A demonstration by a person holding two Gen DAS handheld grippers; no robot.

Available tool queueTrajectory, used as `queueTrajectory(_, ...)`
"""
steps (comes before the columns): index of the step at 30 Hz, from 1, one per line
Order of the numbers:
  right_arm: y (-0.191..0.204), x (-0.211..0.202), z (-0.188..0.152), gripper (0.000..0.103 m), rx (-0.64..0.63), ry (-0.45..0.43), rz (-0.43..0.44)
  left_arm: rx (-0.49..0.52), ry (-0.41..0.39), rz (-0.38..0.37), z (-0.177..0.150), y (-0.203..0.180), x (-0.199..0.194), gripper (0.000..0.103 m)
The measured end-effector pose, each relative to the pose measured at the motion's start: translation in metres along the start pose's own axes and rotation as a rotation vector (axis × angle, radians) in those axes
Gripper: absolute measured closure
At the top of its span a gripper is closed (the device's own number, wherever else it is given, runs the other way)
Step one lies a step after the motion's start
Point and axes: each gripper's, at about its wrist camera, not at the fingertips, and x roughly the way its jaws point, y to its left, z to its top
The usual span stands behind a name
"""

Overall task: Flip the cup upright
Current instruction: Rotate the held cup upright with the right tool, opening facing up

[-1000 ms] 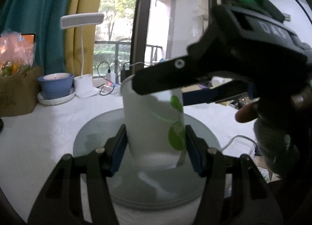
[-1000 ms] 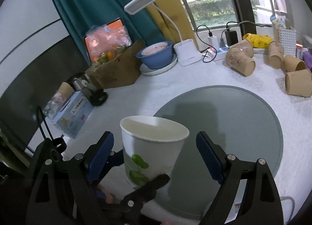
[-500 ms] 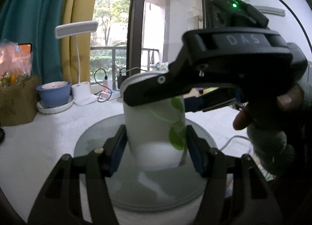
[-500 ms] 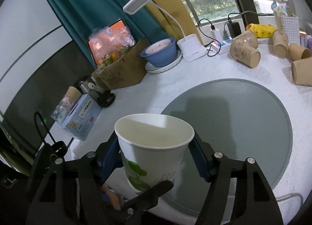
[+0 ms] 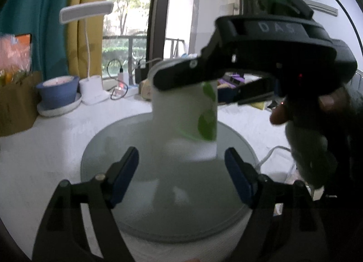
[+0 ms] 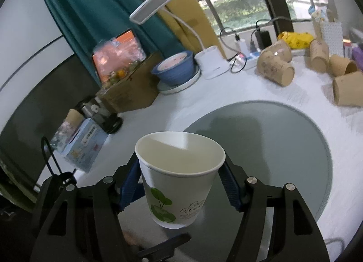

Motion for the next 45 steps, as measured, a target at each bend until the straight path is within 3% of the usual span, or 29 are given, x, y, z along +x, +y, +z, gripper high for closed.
queueTrajectory(12,-0.022,0.026,0.022,0.034,-0.061,-0.037,-0.153,-0.136,0.055,0.056,0.004,0.039,-0.002,0.024)
queueTrajectory(23,-0.022,0.055,0.021,0.034,-0.227,-0.065,-0.338,-0.275,0.134,0.184,0.013,0.076,0.010,0.024)
queueTrajectory(32,-0.019,0.074,0.021,0.034,-0.321,-0.061,-0.391,-0.321,0.155,0.220,0.019,0.093,0.021,0.024)
queueTrajectory(45,-0.026,0.074,0.015,0.034,-0.304,-0.031,-0.403,-0.345,0.169,0.191,0.019,0.090,0.029,0.024)
